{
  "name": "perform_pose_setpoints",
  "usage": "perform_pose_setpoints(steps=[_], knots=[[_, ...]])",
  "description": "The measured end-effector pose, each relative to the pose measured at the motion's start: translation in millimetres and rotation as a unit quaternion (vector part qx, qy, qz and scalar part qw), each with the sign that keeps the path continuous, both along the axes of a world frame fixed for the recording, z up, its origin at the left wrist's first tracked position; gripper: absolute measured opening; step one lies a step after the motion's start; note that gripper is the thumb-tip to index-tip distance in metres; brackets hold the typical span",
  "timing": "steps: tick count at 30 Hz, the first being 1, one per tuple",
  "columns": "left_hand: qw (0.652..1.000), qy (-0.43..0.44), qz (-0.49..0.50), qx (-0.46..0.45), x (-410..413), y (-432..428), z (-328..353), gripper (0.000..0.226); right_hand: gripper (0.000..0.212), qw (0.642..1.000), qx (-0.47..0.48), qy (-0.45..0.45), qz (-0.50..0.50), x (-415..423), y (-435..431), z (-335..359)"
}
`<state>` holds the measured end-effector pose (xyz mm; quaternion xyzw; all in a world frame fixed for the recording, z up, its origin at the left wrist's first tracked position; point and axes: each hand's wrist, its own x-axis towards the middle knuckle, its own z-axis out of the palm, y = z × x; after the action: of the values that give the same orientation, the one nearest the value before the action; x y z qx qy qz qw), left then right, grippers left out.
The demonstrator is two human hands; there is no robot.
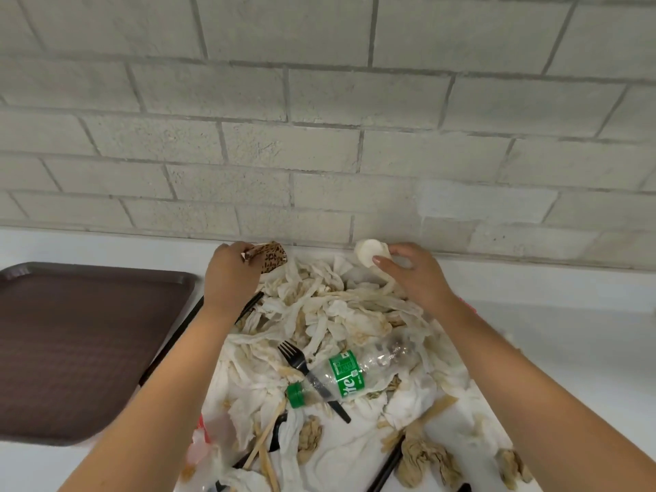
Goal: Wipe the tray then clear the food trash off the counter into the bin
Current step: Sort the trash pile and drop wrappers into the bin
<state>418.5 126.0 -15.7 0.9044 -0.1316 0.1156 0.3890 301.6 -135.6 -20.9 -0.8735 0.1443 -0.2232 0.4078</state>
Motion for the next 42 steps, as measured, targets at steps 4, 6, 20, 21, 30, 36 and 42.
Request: perform_pose_setpoints(steps=[4, 6, 20, 21, 30, 36, 42], knots=[[0.994, 0.039, -0.008, -0.105, -67.3, -6.5, 12.3, 0.019, 0.014, 0.986, 0.146, -0.078, -0.020, -45.5, 10.8, 23.1], [0.983, 0.067, -0.023, -0.167, -113.0, -14.0, 18.1, 0.013, 0.013, 0.972, 0.212, -0.099, -0.025, -77.1, 16.8, 39.1], [0.815, 0.460, -0.266, -0.233, -464.5, -93.1, -20.5, 0.014, 0.026, 0.805, 0.560, -0.049, -0.189, -439.2, 13.8, -15.3], [0.806, 0.476, -0.281, -0.212, -488.1, -99.6, -29.1, 0.016, 0.028, 0.801, 0.559, -0.038, -0.209, -469.0, 9.8, -26.9], [0.758, 0.552, -0.337, -0.080, -663.7, -151.8, -83.2, 0.012, 0.028, 0.790, 0.523, 0.058, -0.315, -677.5, -11.0, -90.9], [0.804, 0.538, -0.252, 0.024, -721.2, -162.2, -171.7, 0.015, 0.021, 0.793, 0.466, 0.169, -0.356, -732.8, -16.8, -169.7], [0.815, 0.521, -0.221, 0.123, -742.2, -182.2, -234.6, 0.032, 0.030, 0.820, 0.362, 0.246, -0.369, -735.2, -28.4, -220.9]])
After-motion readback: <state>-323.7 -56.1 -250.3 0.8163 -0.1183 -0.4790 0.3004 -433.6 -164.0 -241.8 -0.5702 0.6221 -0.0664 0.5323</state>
